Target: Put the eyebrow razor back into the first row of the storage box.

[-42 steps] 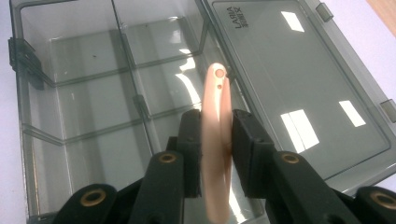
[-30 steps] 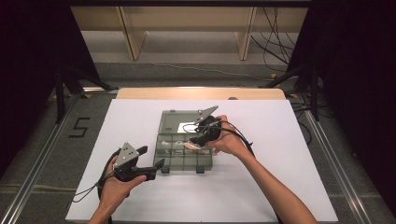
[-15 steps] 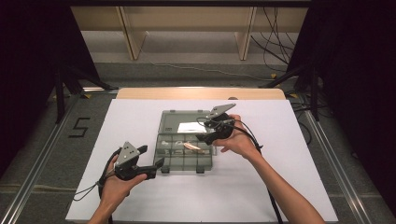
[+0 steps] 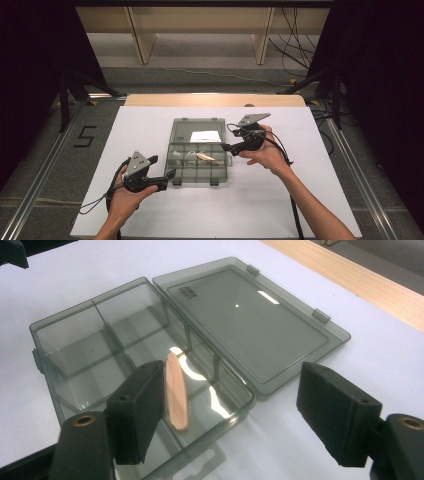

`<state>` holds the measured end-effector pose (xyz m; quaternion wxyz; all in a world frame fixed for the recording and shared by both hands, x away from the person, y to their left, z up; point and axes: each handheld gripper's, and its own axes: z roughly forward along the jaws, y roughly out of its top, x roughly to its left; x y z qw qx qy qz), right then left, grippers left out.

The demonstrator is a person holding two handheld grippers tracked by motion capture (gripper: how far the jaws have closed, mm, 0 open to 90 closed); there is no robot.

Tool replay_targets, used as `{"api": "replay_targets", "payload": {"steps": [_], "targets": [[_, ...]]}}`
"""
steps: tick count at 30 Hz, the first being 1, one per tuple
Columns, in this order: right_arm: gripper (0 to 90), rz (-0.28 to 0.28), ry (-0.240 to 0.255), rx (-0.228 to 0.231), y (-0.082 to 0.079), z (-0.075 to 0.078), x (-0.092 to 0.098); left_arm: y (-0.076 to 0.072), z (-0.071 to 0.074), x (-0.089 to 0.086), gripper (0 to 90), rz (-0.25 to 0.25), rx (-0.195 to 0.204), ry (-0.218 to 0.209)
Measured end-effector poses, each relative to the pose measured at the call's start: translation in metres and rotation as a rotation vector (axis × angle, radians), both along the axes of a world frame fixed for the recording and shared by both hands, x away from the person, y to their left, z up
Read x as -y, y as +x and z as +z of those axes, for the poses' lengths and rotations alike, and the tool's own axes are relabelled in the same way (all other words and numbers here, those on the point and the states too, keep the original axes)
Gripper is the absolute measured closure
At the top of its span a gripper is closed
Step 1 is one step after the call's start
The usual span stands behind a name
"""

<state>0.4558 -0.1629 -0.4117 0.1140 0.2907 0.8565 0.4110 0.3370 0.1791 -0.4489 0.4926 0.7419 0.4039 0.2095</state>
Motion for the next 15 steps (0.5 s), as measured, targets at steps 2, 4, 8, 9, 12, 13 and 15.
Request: {"api": "replay_targets", "payload": {"steps": [2,4,8,9,12,13,15], "targets": [[27.3,-0.009,0.004,0.003,0.000,0.000,0.001,0.000,0.000,0.000,19.8,0.005,-0.004,-0.003],[25.8,-0.018,0.010,-0.007,0.000,-0.002,0.005,0.001,-0.001,0.000,19.8,0.009,-0.005,-0.004],[23.7,-0.035,0.027,-0.014,-0.001,-0.003,0.008,0.003,-0.001,0.001,19.8,0.005,-0.012,-0.010],[23.5,-0.037,0.028,-0.013,-0.001,-0.003,0.009,0.004,0.000,0.001,19.8,0.006,-0.012,-0.010],[22.4,-0.047,0.034,-0.005,0.000,-0.004,0.011,0.005,0.000,0.001,19.8,0.009,-0.014,-0.014],[22.4,-0.047,0.032,-0.011,-0.001,-0.003,0.011,0.005,0.000,0.001,19.8,0.006,-0.016,-0.018],[22.4,-0.048,0.033,-0.013,-0.001,-0.003,0.012,0.006,0.000,0.001,19.8,0.012,-0.030,-0.029]]}}
